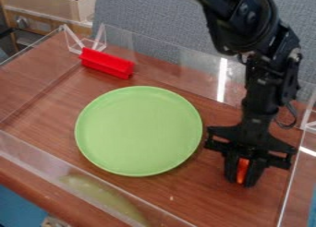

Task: Put the carrot on the left side

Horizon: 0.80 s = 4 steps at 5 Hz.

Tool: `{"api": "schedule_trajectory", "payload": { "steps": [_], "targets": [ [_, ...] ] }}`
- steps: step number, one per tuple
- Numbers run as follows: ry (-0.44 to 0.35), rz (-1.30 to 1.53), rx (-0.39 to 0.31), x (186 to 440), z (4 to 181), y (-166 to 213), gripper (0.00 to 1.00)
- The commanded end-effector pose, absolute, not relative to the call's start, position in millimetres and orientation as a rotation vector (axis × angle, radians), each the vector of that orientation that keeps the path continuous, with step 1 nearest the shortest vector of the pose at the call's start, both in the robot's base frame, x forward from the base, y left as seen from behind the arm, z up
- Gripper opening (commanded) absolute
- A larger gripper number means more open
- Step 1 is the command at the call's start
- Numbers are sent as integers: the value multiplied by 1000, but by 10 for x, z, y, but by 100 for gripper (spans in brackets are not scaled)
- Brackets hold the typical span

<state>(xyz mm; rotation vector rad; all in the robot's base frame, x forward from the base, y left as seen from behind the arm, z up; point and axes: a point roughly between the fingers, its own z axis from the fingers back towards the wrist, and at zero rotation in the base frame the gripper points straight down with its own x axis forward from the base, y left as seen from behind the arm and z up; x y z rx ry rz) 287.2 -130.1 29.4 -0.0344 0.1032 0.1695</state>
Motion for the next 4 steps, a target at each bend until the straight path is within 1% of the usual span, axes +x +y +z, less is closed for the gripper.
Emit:
{"api": "schedule_trajectory", "payload": {
  "steps": [1,2,4],
  "targets": [
    [72,77,-58,2972,471,-1321,0],
    [83,2,-59,3002,508,-1284,0],
    [101,-79,-63,2953,510,-1431,0]
  ]
}}
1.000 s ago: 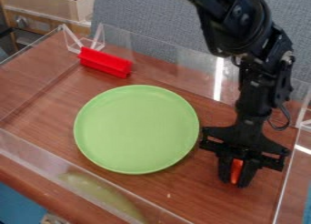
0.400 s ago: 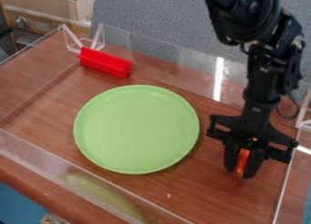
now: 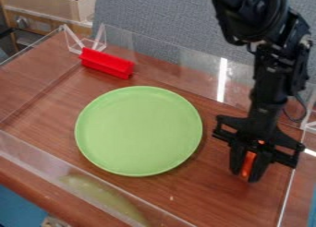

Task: Put the carrot on the left side

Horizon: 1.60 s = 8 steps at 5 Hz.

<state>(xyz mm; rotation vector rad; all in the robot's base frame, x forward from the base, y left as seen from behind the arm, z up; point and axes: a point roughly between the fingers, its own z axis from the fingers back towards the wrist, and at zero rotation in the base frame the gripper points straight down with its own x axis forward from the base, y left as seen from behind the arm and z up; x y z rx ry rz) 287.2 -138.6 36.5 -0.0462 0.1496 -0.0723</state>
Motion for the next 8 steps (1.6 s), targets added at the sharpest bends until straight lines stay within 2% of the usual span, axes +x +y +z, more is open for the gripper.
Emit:
{"api": "schedule_trajectory", "payload": {
  "steps": [1,3,4,5,6,7,8],
  "targets": [
    [106,-79,-66,2925,463,-1510,0],
    [103,-83,-77,2875,496,-1646,0],
    [97,-118,-79,2856,655,-1832,0],
    [90,-148,-89,2834,814,-1862,0],
    [49,-176,-101,2763,1031,-1852,0],
    [-8,-200,-119,2709,1462,-1568,0],
    [-61,-207,-128,2667,1811,-1282,0]
  ]
}}
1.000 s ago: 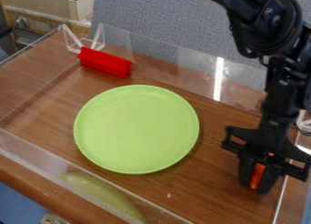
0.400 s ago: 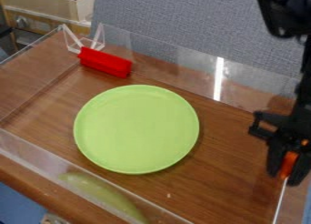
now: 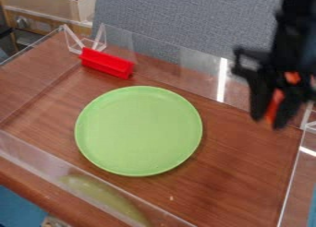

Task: Put the carrot on the left side

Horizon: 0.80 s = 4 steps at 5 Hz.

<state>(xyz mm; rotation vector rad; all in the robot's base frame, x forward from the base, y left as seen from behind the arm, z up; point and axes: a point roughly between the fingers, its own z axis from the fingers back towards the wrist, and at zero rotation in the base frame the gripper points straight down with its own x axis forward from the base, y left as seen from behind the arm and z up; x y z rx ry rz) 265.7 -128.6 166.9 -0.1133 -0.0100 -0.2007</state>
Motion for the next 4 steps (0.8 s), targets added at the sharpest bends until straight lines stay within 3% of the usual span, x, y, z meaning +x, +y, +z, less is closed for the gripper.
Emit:
{"api": "schedule_trajectory", "payload": {
  "steps": [1,3,4],
  "targets": [
    [-79,-180,-121,2632,1826,-827,0],
    [-64,-108,-104,2582,1820,144,0],
    [-58,11,-92,2436,1826,633,0]
  ]
}}
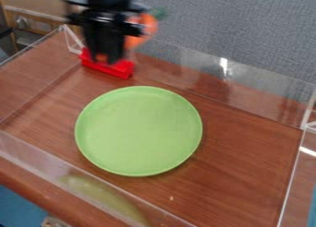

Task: Put the carrot on the left side

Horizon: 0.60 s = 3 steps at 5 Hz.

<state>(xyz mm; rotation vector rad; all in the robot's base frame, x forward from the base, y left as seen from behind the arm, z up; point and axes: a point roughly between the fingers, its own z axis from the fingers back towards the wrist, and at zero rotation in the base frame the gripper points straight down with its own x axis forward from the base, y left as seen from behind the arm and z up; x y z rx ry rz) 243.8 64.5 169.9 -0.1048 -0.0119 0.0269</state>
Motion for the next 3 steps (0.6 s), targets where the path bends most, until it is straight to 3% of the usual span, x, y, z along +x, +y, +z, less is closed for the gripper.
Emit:
{"api": "schedule_trajectory", "payload": {
  "steps": [1,3],
  "targets": [
    [-50,117,-82,2319,1805,1094,0],
    [-22,138,-82,2484,1506,1807,0]
  ]
}}
